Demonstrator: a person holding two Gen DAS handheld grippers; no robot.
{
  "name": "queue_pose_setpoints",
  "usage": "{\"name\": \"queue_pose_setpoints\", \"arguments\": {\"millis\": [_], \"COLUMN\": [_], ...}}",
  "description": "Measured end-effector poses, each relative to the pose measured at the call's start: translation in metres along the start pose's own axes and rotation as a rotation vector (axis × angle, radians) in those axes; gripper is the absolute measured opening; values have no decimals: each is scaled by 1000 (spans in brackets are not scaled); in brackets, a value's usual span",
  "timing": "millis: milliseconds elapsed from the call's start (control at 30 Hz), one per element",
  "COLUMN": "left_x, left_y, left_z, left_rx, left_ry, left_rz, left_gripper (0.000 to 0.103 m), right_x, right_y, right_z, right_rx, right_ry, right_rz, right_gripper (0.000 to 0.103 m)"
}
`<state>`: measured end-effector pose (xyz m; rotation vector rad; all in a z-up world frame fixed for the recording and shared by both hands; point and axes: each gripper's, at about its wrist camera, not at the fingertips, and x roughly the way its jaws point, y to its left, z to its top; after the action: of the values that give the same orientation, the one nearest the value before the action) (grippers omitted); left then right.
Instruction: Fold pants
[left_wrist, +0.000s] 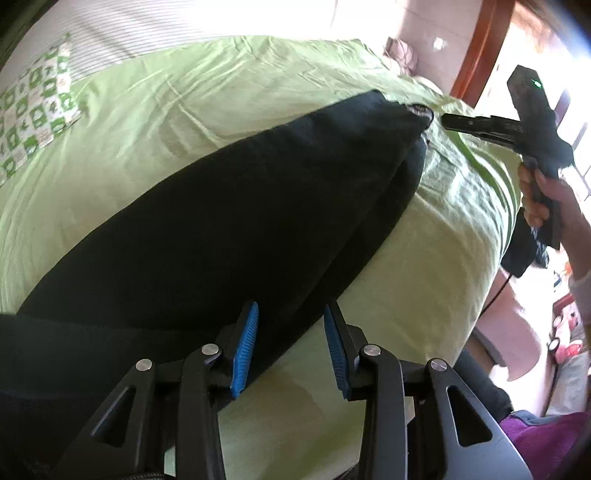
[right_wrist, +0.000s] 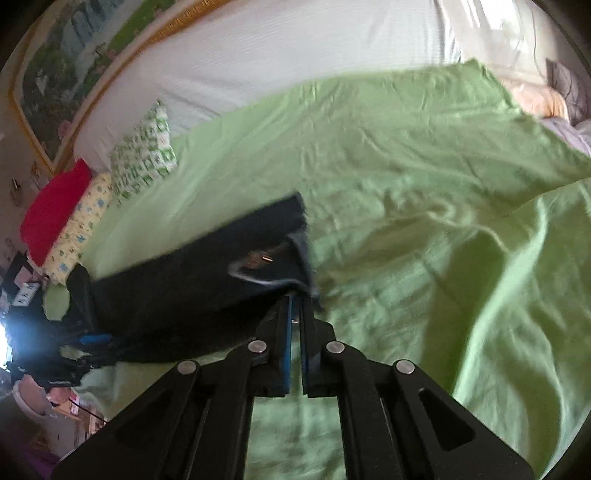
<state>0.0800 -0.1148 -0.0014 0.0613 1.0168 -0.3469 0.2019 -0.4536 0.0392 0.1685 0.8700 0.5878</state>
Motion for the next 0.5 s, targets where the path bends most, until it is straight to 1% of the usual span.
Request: {"name": "queue_pose_setpoints", "arguments": {"millis": [67, 100, 133, 200, 267, 367, 500], "left_x": [-10, -14, -19, -31, -43, -58, -76], "left_y": [7, 9, 13, 24, 35, 55, 84], "left_z": [-4, -5, -7, -12, -18, -27, -40], "left_rx": [-29, -41, -55, -87, -119, -171, -243], "left_ry": [-15, -22, -30, -56, -80, -99, -125], "left_rz": [1, 4, 8, 19, 36, 69, 105], "left_gripper": [38, 40, 41, 49, 49, 49, 49], "right_x": [-8, -11, -11, -7, 1, 21, 44], "right_y": [13, 24, 33, 53, 72, 105, 139], "right_z": [1, 1, 2, 3, 2, -2, -9], "right_rx": [-5, -10, -20, -41, -64, -87, -115], "right_ry": [-29, -44, -55, -55, -42, 0, 48], "right_rz": [33, 58, 76, 122, 159, 231, 294], "right_gripper": [26, 43, 51, 51, 51, 51, 51]}}
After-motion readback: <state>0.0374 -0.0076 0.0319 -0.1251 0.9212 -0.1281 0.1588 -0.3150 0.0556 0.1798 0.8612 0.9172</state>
